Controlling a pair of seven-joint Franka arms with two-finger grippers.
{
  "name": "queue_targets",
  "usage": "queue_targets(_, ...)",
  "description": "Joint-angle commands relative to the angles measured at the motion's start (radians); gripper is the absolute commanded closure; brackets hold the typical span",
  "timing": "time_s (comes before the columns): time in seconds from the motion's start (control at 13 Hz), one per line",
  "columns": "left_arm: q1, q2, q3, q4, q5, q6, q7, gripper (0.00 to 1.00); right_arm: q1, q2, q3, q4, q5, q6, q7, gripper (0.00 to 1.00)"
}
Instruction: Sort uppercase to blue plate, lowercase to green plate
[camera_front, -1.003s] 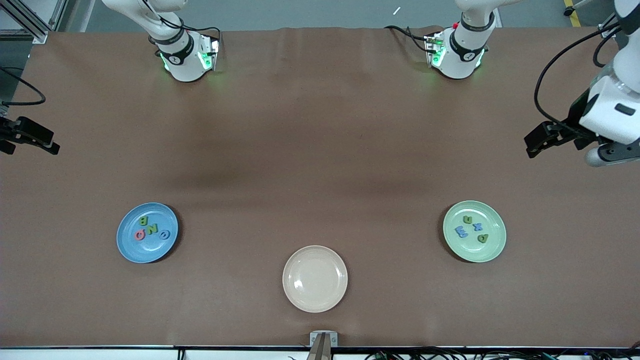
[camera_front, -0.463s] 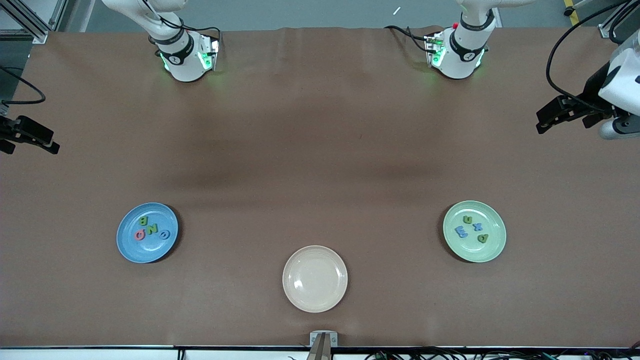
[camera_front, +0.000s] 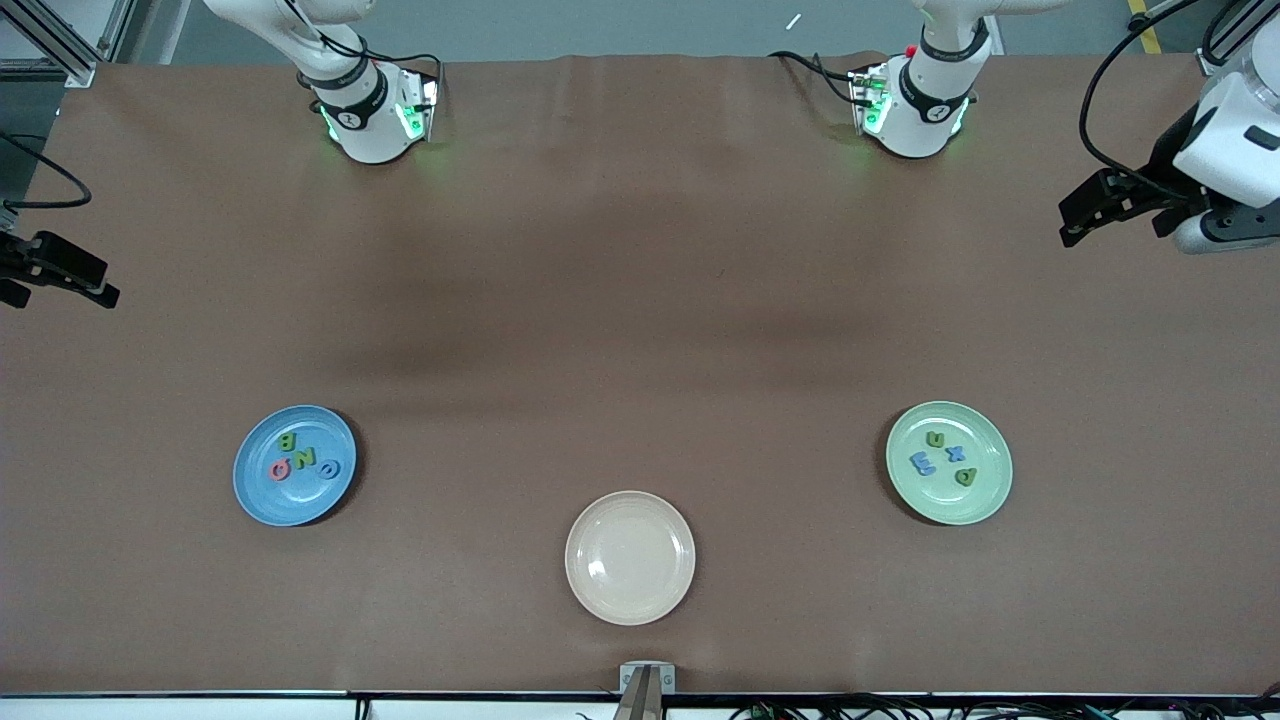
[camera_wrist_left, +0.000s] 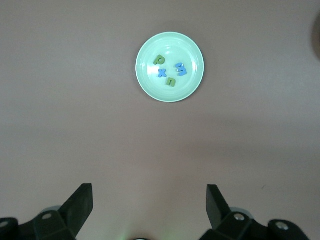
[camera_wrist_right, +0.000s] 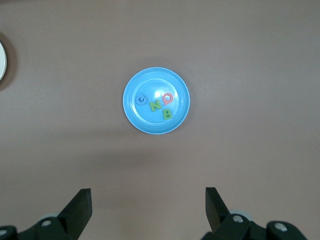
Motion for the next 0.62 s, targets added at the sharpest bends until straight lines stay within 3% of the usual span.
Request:
queue_targets(0.0, 0.003, -0.034, 0.004, -0.031, -0.015, 0.000, 0.030, 0.00, 0.006, -0.023, 0.009, -0.013, -0.007, -0.003, 0.007, 0.00)
queue_targets(0.54, 0.002, -0.022, 0.004, 0.018, -0.014, -0.047, 0.065, 0.00, 0.014, -0.023, 0.009, -0.007, -0.025, 0.004, 0.001, 0.00)
